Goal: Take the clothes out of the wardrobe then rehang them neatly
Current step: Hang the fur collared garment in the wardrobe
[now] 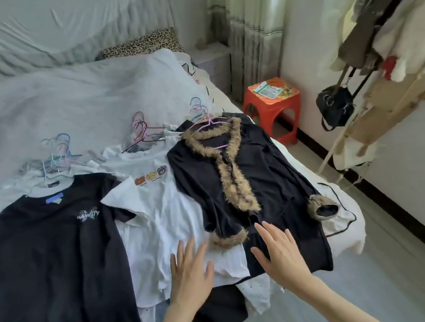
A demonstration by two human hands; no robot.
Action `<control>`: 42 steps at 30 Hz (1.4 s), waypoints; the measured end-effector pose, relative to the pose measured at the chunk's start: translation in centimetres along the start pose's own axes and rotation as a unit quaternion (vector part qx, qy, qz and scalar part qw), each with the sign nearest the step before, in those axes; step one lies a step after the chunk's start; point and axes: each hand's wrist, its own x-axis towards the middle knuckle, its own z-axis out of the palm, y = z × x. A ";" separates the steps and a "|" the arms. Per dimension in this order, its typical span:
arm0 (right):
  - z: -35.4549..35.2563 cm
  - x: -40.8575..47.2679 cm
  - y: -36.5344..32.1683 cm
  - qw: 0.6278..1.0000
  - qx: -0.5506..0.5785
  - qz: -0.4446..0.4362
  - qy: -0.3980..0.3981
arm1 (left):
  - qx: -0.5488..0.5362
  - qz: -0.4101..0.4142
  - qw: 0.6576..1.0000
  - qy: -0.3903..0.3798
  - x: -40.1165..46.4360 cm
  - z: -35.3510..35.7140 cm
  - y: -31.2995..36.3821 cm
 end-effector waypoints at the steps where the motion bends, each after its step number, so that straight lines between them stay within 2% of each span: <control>1: 0.3 1.3 -0.6 1.000 0.001 -0.008 -0.009 | 0.001 -0.006 1.000 -0.007 0.8 -0.3 -1.2; 8: -1.5 12.5 -1.5 1.000 -0.002 0.019 0.023 | 0.021 0.008 1.000 -0.019 10.4 -3.9 -7.8; 11: -1.9 17.1 -0.5 1.000 -0.015 0.028 0.002 | 0.016 0.007 1.000 -0.009 14.9 -4.4 -9.1; 18: -0.6 31.4 4.5 0.995 -0.005 0.078 -0.066 | -0.031 -0.057 0.998 -0.018 26.4 -3.2 -9.6; 21: -0.1 38.9 7.2 0.989 0.052 0.120 -0.071 | -0.076 -0.059 0.995 0.026 32.7 -3.5 -9.6; 24: 0.8 45.9 10.4 0.987 0.057 0.137 -0.058 | -0.105 -0.063 0.989 0.081 39.5 -3.1 -9.7; 26: 1.0 48.4 11.7 0.991 0.033 0.124 -0.046 | -0.092 -0.065 0.990 0.086 42.0 -3.4 -9.8; 29: 2.6 53.2 14.1 0.996 -0.024 0.085 -0.026 | -0.062 -0.068 0.994 0.051 47.0 -2.2 -10.1; 33: 4.4 57.2 16.3 0.991 -0.097 0.062 -0.074 | -0.006 -0.114 0.993 -0.010 51.7 -0.5 -10.1; 36: 5.1 58.3 17.2 0.986 -0.138 0.043 -0.085 | 0.018 -0.161 0.987 -0.007 53.1 0.0 -9.6; 39: 4.8 58.5 17.1 0.985 -0.150 0.039 -0.078 | -0.013 -0.194 0.981 -0.009 53.7 -0.2 -9.6; 42: 3.7 57.6 16.9 0.991 -0.113 0.035 -0.063 | -0.078 -0.184 0.980 0.004 53.3 -0.6 -10.0</control>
